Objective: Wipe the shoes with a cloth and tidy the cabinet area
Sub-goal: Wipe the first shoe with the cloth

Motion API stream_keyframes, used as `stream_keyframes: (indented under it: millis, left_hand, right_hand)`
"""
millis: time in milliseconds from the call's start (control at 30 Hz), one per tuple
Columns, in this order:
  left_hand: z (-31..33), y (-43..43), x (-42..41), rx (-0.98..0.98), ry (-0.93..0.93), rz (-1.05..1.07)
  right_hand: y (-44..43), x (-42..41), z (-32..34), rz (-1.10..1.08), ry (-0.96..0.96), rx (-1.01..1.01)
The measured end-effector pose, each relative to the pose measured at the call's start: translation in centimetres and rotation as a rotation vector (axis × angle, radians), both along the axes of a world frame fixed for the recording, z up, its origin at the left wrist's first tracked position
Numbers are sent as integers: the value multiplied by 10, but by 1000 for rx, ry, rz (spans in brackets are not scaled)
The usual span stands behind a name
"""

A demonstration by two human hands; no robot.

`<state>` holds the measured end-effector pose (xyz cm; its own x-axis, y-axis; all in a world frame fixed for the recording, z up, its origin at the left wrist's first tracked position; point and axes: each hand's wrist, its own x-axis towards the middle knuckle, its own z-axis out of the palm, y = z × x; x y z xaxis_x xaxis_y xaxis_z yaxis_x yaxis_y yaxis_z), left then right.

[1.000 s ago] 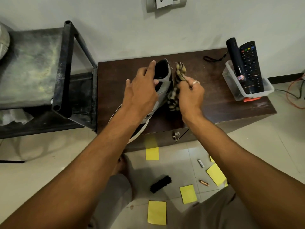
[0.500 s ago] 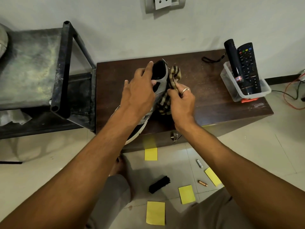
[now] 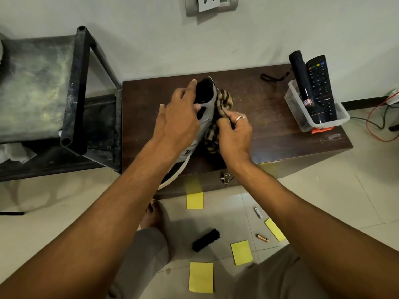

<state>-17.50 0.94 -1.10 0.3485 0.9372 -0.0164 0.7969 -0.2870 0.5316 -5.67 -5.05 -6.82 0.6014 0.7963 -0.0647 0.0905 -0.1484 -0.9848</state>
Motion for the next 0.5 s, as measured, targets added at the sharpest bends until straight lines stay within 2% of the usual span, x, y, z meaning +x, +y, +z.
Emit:
stream_keyframes:
  millis: [133,267,367,500]
  left_hand:
    - [2,1,0,0,32,-13]
    - [6,-1,-3,85,203,9]
    - [11,-3,0,129,368,49]
    - [15,4,-5,141,328,-20]
  right_hand:
    - [-4,11,-4,20,35,-104]
    - [11,15,7,-92,48,-8]
    - [12,10,6,46,16,-32]
    - [1,21,9,113,10,-170]
